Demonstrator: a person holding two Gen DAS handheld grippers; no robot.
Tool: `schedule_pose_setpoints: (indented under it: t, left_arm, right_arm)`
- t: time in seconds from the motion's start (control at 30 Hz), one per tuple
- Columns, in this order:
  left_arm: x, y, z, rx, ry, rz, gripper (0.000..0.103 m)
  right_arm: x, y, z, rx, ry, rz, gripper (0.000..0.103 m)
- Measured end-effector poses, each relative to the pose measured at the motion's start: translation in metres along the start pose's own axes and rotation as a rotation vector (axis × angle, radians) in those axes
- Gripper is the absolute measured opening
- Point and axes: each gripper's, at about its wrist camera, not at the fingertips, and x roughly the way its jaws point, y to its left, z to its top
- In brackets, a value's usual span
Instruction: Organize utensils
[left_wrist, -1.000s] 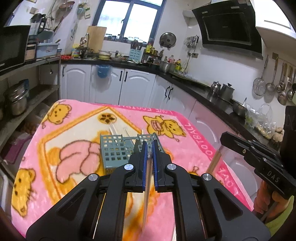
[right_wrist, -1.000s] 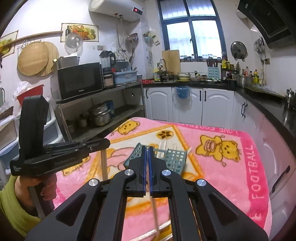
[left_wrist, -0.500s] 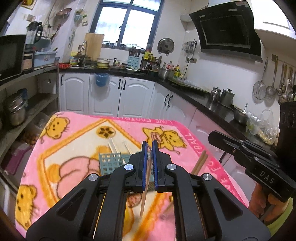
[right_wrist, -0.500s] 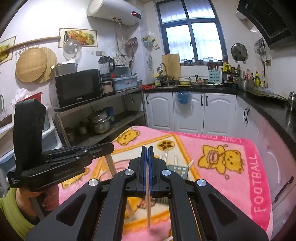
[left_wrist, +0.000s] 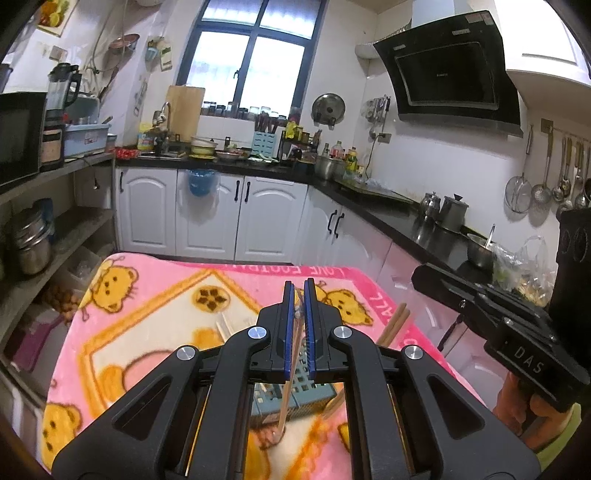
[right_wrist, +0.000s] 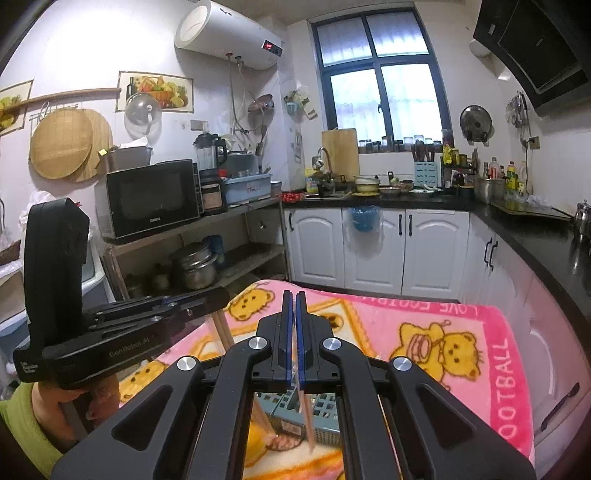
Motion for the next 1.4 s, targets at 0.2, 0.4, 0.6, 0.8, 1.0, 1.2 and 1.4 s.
schedule_pose_setpoints:
  t: [0.2, 0.4, 0.6, 0.8, 1.0, 1.2, 1.4]
  left_arm:
    - [0.004, 0.001, -0.004, 0.004, 0.012, 0.003, 0.003]
    - [0.015, 0.005, -0.02, -0.005, 0.056, 0.002, 0.003]
    - [0.019, 0.01, -0.038, -0.013, 0.087, 0.023, 0.008]
    - [0.014, 0.017, -0.053, -0.029, 0.099, 0.06, 0.056]
    - [0.008, 0.022, -0.073, -0.04, 0.128, 0.091, 0.082]
    - [0.001, 0.028, -0.097, -0.063, 0.163, 0.12, 0.091]
    - [-0.008, 0.032, -0.117, -0.073, 0.187, 0.162, 0.092]
  right_arm:
    - [0.008, -0.005, -0.01, 0.014, 0.035, 0.005, 0.002]
    - [0.016, -0.008, -0.026, 0.023, 0.09, -0.002, 0.002]
    - [0.02, -0.015, -0.043, 0.053, 0.132, -0.019, 0.004]
    - [0.015, -0.018, -0.057, 0.071, 0.148, -0.041, 0.041]
    - [0.006, -0.017, -0.081, 0.085, 0.184, -0.053, 0.061]
    - [0.002, -0.014, -0.111, 0.088, 0.24, -0.069, 0.065]
    - [-0.005, -0.014, -0.139, 0.111, 0.277, -0.082, 0.067]
